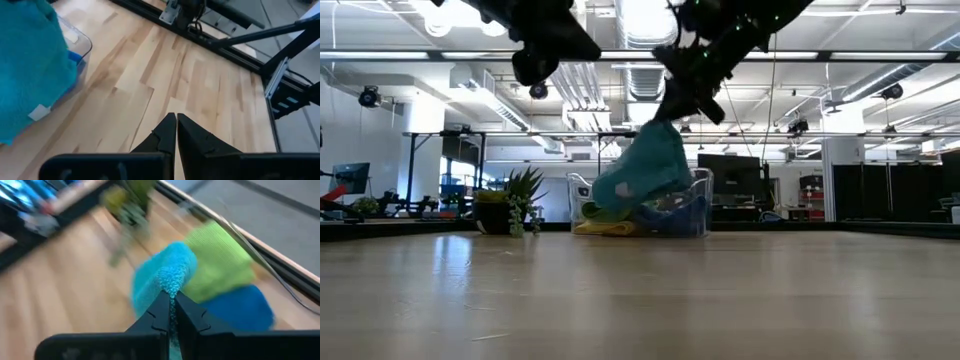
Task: Fold microfiber towels
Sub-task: Put the blue towel into the bin
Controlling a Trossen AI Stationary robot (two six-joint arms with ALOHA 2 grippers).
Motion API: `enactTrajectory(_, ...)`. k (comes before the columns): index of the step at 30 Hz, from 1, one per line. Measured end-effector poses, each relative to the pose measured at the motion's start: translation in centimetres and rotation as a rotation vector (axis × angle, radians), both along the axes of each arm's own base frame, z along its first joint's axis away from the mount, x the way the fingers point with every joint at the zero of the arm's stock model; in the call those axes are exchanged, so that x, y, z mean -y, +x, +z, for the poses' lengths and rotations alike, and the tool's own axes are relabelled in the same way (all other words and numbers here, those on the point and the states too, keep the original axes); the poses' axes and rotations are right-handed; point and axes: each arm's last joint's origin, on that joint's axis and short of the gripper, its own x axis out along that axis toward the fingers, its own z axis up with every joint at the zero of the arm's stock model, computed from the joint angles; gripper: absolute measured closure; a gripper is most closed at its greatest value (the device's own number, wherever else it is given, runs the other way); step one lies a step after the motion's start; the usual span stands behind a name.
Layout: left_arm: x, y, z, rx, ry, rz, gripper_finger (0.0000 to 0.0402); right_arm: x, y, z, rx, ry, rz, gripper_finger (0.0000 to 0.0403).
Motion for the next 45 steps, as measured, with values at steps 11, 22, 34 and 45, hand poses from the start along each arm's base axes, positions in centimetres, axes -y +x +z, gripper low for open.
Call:
enactTrajectory(11,0.1,0.1,-0.6,-0.014,-0.002,-0.001,0.0402,3.7,-1.0,-4.4,-0.237,0.038,-0.156,0.0394)
enactTrajectory(22,0.0,0.0,-1.1,-0.030,-0.007,0.023,0.0402,6.7,-2.6,-6.0,-0.364,0.021,-0.246,0.0394)
enactTrajectory(34,0.0,0.1,-1.3,-0.034,-0.004,0.045,0.0402,7.0,-3.6,-2.3,-0.268,-0.048,-0.203,0.0281)
enactTrajectory(45,0.1,1.8,-2.4,-0.005,-0.032,0.048,0.0402,8.5,-1.3,-0.5,-0.167,0.053,0.070,0.0333)
